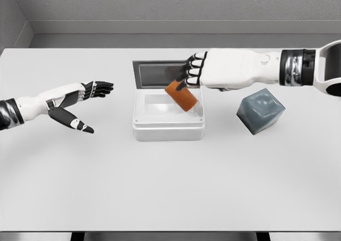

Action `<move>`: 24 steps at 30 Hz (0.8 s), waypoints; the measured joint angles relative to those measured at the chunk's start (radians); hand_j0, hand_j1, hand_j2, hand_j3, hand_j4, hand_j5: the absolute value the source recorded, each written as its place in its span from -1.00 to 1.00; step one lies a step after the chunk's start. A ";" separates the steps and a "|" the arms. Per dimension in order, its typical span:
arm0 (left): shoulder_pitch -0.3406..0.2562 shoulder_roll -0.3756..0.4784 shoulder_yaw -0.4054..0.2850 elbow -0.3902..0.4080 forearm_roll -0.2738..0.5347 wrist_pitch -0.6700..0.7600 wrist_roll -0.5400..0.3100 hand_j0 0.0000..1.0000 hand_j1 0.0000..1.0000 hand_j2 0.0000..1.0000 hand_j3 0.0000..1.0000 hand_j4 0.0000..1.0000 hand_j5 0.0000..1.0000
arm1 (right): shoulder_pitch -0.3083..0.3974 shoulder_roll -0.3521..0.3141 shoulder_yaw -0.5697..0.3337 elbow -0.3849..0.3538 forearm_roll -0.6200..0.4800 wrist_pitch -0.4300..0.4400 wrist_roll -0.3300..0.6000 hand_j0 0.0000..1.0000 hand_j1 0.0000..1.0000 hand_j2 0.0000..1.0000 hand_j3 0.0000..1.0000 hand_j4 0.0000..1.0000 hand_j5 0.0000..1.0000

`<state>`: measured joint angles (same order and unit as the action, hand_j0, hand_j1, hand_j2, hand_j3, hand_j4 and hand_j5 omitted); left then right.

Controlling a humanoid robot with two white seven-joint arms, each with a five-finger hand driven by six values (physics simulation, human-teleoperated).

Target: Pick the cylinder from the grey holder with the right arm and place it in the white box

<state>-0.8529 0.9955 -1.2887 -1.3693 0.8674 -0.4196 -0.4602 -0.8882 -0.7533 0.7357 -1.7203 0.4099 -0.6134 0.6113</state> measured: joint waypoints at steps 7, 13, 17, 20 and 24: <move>0.000 0.000 0.000 -0.001 -0.009 0.000 0.000 1.00 1.00 1.00 1.00 1.00 1.00 | 0.143 -0.179 -0.143 0.024 -0.009 -0.001 0.000 1.00 1.00 1.00 1.00 1.00 1.00; -0.014 -0.001 0.005 0.003 0.003 0.005 0.001 1.00 1.00 1.00 1.00 1.00 1.00 | 0.183 -0.301 -0.206 0.122 -0.056 -0.001 0.000 1.00 1.00 1.00 1.00 1.00 1.00; -0.015 -0.048 0.071 0.034 0.032 0.037 0.001 1.00 1.00 1.00 1.00 1.00 1.00 | 0.187 -0.312 -0.211 0.100 -0.069 0.000 0.000 1.00 1.00 1.00 1.00 1.00 1.00; -0.017 -0.149 0.141 0.135 0.036 0.091 0.001 1.00 1.00 1.00 1.00 1.00 1.00 | 0.187 -0.312 -0.213 0.095 -0.072 0.000 0.000 1.00 1.00 1.00 1.00 1.00 1.00; -0.023 -0.237 0.233 0.209 0.032 0.167 0.000 1.00 1.00 1.00 1.00 1.00 1.00 | 0.186 -0.310 -0.216 0.086 -0.072 0.000 0.000 1.00 1.00 1.00 1.00 1.00 1.00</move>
<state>-0.8759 0.7585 -1.0555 -1.1608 0.8992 -0.2521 -0.4600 -0.7025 -1.0638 0.5202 -1.6347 0.3377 -0.6136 0.6113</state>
